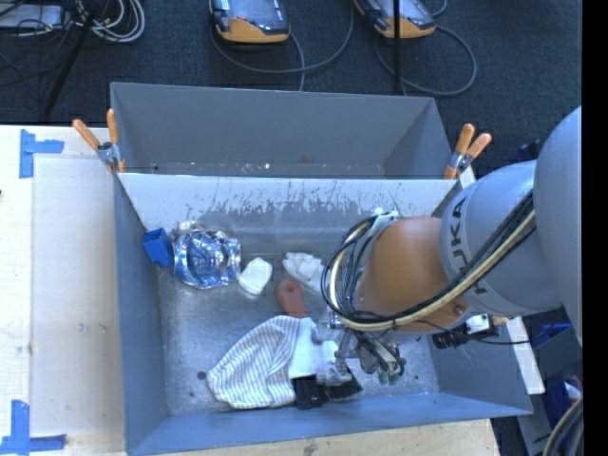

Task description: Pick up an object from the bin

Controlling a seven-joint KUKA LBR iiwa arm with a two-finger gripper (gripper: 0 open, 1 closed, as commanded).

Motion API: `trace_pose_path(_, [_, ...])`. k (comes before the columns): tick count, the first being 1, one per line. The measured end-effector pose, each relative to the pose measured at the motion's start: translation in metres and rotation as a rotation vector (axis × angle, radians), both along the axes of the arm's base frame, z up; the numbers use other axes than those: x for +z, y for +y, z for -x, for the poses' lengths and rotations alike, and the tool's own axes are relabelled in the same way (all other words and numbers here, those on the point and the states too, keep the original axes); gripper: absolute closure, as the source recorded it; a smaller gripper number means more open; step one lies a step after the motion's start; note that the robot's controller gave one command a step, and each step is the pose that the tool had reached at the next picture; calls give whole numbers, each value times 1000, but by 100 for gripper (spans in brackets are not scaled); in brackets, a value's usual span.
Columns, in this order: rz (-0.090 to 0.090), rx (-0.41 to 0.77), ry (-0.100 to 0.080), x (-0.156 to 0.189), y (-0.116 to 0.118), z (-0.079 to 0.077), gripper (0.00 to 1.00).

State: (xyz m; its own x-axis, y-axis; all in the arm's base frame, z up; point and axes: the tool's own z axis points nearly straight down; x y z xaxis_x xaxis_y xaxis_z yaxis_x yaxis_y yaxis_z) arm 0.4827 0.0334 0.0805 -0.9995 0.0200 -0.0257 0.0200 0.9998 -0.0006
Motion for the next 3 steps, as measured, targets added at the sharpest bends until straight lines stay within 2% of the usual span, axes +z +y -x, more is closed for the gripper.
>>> trace_pose_path(1, [0, 18, 34, 33, -2, 9, 100])
trace_pose_path(2, [-1, 24, 31, 93, 5, 3, 100])
trace_pose_path(3, [-1, 21, 30, 114, 7, 1, 100])
